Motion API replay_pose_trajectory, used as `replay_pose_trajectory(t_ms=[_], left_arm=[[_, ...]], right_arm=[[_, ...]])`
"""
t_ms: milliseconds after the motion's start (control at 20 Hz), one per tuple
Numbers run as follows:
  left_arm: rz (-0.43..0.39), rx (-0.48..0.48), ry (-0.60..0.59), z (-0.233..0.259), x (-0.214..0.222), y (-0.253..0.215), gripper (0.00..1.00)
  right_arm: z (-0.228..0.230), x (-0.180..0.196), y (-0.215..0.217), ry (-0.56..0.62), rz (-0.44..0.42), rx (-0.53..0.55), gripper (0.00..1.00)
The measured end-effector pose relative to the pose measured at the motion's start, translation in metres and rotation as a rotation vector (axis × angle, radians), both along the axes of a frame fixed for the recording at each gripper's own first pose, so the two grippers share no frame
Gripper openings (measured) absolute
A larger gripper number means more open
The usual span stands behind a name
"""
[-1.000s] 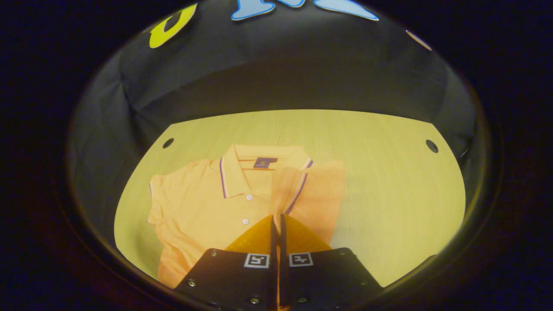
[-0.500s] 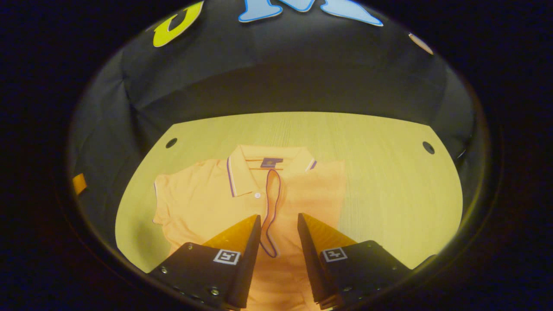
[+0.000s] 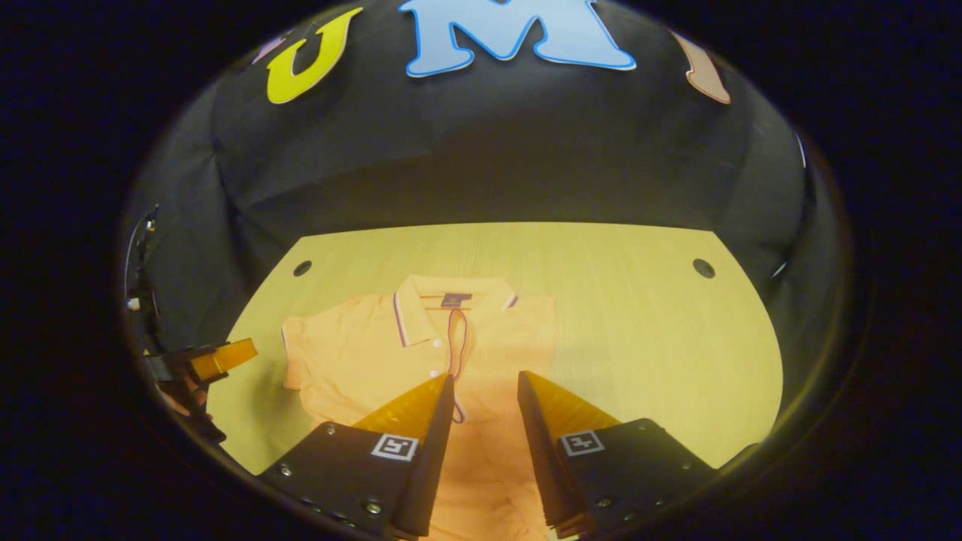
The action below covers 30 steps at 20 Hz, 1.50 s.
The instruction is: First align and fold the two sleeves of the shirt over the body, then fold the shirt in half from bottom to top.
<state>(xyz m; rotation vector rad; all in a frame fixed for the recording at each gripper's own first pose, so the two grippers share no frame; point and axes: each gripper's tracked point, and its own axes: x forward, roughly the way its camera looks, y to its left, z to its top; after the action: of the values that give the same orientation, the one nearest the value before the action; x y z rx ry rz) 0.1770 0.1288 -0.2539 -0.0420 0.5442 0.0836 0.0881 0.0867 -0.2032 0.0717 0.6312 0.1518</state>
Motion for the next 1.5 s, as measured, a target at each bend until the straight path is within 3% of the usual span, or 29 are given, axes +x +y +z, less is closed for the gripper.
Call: replay_pose_trajectory(t_ms=[700, 900, 1000, 1050, 1150, 1200, 1400, 1500], left_arm=[[-0.003, -0.08, 0.15, -0.081, 0.025, -0.022, 0.93], [-0.008, -0.027, 0.132, -0.084, 0.025, -0.024, 0.93], [-0.006, 0.07, 0.147, -0.091, 0.023, -0.018, 0.95], [-0.042, 0.085, 0.132, -0.087, 0.025, -0.023, 0.85], [-0.039, 0.051, 0.109, -0.087, 0.029, -0.024, 0.5], [-0.024, 0.033, 0.098, -0.088, 0.029, -0.022, 0.24], [-0.016, 0.031, 0.093, -0.088, 0.027, -0.022, 0.11], [-0.022, 0.047, 0.107, -0.087, 0.025, -0.025, 0.11]], right_arm=[[-0.006, -0.031, -0.039, 0.031, -0.12, 0.005, 0.54], [-0.006, -0.034, -0.049, 0.039, -0.144, 0.01, 0.54], [-0.008, -0.035, -0.052, 0.045, -0.153, 0.017, 0.54], [-0.011, -0.036, -0.052, 0.049, -0.156, 0.022, 0.54], [-0.014, -0.038, -0.051, 0.055, -0.155, 0.024, 0.55], [-0.014, -0.038, -0.05, 0.056, -0.154, 0.023, 0.54], [-0.016, -0.041, -0.048, 0.058, -0.15, 0.026, 0.54], [-0.015, -0.042, -0.048, 0.054, -0.151, 0.028, 0.54]])
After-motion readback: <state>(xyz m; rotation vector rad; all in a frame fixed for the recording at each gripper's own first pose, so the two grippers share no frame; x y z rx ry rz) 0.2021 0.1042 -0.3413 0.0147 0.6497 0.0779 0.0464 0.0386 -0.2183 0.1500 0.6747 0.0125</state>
